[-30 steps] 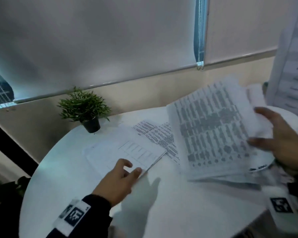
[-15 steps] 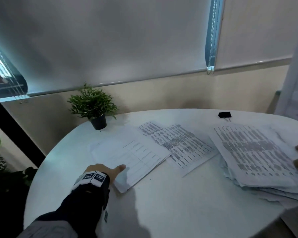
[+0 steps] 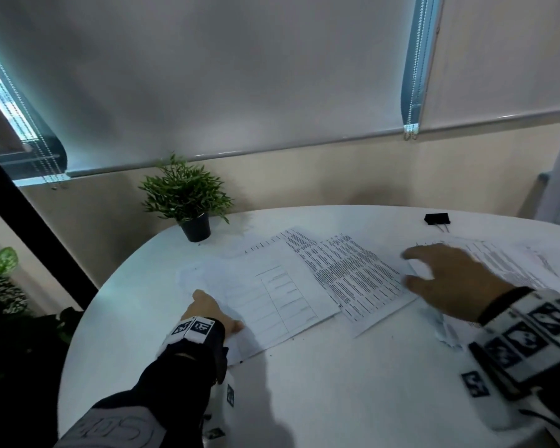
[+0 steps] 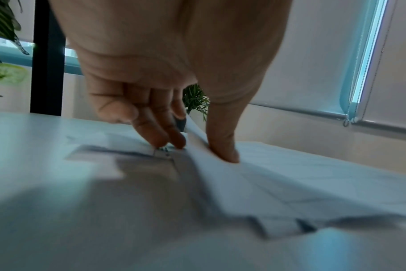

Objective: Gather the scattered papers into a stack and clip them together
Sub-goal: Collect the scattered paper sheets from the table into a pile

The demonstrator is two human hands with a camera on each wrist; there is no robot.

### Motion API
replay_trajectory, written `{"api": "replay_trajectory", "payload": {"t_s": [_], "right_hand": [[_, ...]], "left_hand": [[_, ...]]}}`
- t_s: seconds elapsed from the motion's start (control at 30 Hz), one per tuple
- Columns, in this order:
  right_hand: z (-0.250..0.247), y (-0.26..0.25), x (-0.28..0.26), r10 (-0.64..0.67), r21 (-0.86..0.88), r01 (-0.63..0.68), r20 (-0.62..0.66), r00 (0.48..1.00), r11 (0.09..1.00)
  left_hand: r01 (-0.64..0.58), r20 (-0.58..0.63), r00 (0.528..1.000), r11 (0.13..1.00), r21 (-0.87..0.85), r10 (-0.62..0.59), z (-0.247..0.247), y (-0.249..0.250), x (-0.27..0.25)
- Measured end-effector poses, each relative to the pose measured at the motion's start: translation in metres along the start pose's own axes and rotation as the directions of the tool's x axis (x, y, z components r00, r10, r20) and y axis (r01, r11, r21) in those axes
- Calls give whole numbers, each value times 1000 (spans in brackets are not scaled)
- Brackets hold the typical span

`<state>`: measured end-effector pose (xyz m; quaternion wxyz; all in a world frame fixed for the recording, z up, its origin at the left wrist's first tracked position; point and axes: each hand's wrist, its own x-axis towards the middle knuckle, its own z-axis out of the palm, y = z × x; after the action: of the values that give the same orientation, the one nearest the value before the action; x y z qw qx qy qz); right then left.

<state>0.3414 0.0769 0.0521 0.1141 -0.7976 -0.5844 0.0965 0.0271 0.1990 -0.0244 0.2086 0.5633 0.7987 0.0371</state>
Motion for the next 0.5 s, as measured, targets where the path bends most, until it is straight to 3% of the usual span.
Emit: {"api": "replay_trajectory", "payload": {"t_s": [0.17,0.3,0.4,0.5], "right_hand": [[28,-55,8,-97,157,65,206,974,985],[56,-68,9,-65,356,-35,264,962,934],[68,-67,7,-20,496,-98,226,974,863],[64,-62,-4,66,668,-123,110,992,734]], "left_hand": [[-76,-5,997,977,-198,77,-2,-6,0],[-290,-136,956,899,-327,259,-12,-14,-7],[-367,-124,923,733,-573,365,-24,-17,-33],[-368,-23,844,547,-752,536,-31,-19,-62]]}}
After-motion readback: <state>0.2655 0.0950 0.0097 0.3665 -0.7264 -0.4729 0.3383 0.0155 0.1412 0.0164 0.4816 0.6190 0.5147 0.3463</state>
